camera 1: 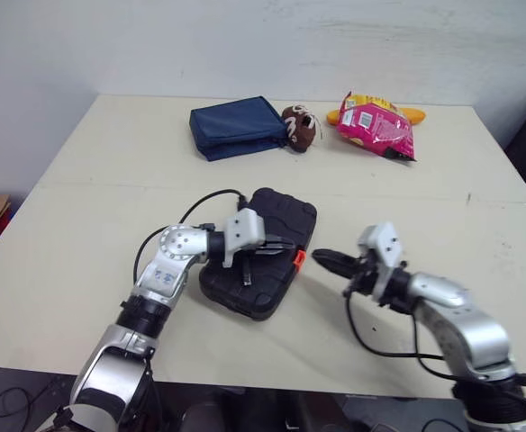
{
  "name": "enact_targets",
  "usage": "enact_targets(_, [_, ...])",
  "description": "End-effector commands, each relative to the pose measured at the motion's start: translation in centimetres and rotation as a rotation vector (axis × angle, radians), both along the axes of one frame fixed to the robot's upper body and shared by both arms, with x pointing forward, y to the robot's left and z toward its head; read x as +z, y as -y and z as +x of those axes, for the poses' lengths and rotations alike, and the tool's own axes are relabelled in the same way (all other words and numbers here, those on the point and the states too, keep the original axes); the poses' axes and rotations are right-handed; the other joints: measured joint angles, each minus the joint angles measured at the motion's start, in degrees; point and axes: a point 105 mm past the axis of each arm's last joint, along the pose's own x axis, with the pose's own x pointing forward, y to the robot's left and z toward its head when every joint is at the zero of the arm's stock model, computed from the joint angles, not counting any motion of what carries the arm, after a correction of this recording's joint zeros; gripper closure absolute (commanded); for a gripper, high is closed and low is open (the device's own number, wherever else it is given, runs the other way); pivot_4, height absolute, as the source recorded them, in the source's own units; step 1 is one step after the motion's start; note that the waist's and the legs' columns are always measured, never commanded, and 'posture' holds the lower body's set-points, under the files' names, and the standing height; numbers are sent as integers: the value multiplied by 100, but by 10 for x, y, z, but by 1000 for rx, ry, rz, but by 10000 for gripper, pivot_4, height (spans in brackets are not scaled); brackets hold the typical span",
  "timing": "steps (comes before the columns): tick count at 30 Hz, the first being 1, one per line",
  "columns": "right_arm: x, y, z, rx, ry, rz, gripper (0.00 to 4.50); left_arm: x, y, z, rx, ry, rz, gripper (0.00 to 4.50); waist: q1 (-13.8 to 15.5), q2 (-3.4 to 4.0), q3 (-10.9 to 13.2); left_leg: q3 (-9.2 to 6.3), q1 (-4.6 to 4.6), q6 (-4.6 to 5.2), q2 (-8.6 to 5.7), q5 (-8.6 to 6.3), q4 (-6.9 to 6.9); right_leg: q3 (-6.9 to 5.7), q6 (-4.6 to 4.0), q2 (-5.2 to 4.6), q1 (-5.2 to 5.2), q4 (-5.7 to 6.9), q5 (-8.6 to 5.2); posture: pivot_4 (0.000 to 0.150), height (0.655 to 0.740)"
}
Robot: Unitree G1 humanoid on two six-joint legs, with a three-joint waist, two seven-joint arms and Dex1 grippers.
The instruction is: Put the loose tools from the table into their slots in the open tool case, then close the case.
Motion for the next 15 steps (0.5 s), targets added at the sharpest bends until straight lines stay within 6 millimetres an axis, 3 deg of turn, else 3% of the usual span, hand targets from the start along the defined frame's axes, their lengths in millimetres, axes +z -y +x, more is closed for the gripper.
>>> enact_targets(1, [23, 27, -9, 46, 99, -104, 38578, 26, -46, 2, 119, 70, -24, 39057, 0, -10, 16, -5, 0, -6, 2, 4, -3, -4, 0, 3, -2, 0, 0, 1500, 7400])
enact_targets(3, [28, 48, -12, 58, 120, -200, 30797, 38, -75, 1, 209, 96, -6, 31830, 2, -15, 42, -7, -7, -8, 3, 5, -8, -5, -2, 7, -10, 1, -2, 1500, 7400])
enact_targets(9, [47, 92, -10, 111, 310, -409, 2439, 28, -178, -7, 567, 19, 163, 6118, 0, -27, 89, 2, -15, -16, 1, 3, -12, -5, 7, 0, -17, -13, -13, 1500, 7400])
enact_targets(10, [48, 97, -9, 104, 313, -425, 0, 26, -187, -9, 598, 15, 184, 1491, 5, -27, 94, 3, -16, -18, -1, 1, -10, -5, 8, -5, -17, -16, -17, 1500, 7400])
enact_targets(15, [57, 125, -1, 35, 344, -508, 0, 15, -231, -28, 715, -4, 205, 671, 38, -22, 114, -3, -34, -14, -7, -5, -4, -18, 8, -22, -18, -31, -23, 1500, 7400])
